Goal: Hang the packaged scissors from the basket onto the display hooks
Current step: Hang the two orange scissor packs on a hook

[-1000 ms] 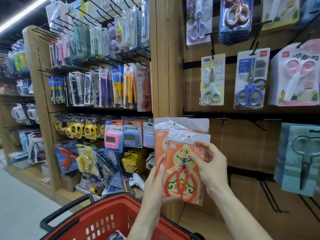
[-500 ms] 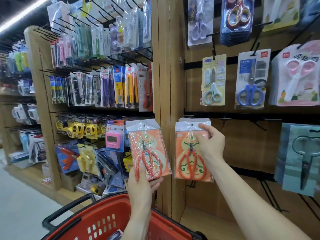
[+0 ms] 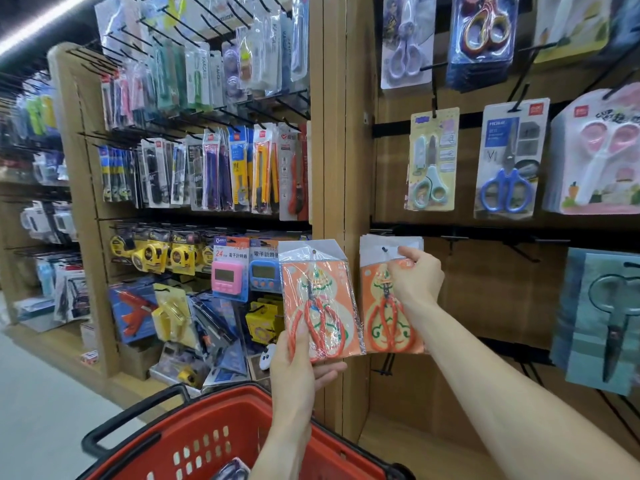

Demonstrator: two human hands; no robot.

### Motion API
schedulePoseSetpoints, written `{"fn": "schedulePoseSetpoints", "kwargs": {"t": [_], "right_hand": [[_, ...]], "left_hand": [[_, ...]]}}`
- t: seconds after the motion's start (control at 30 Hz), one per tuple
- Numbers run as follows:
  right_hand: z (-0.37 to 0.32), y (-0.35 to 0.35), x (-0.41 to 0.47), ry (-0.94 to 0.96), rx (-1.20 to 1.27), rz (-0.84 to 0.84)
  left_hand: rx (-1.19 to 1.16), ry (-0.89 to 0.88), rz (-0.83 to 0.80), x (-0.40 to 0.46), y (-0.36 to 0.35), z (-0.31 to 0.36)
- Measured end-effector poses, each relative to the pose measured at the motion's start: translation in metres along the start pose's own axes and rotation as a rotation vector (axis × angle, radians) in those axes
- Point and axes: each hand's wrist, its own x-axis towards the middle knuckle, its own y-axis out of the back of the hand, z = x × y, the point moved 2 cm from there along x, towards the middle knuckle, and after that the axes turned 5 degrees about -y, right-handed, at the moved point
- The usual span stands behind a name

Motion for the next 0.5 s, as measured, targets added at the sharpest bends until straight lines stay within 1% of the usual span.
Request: {"fn": "schedulePoseSetpoints", "kwargs": {"t": [0.13,0.2,0.27,0.33,0.4,0.43,0.5], "right_hand": [[0.0,-0.008,0.017,0.013,-0.163,0.016],[0.001,-0.009,0.026,0.007,-0.252,-0.04],[0.002,-0.007,0.025,-0.007,-0.29,-0.072],[0.001,0.004,0.008,0.033,-0.28,-0.017],[0.002,0.02,-0.021,0.094,-0.139,0.026],[0.005,0.028,-0.038,0.101,-0.008,-0.007],[0.011,0.038,-0.069,0.057,0.259,-0.169]], "left_hand": [[0.02,0.019,-0.027,-0.001,-0.002,-0.001],[0.034,0.024,-0.044,-0.001,-0.003,-0.001],[0.04,0.028,-0.063,0.0,-0.004,-0.001],[0.046,0.035,-0.075,0.0,-0.004,-0.001],[0.041,0.049,-0.09,0.0,-0.004,-0.002],[0.044,0.055,-0.106,-0.001,-0.004,-0.003],[0.066,0.069,-0.153,-0.003,-0.005,-0.005]]}}
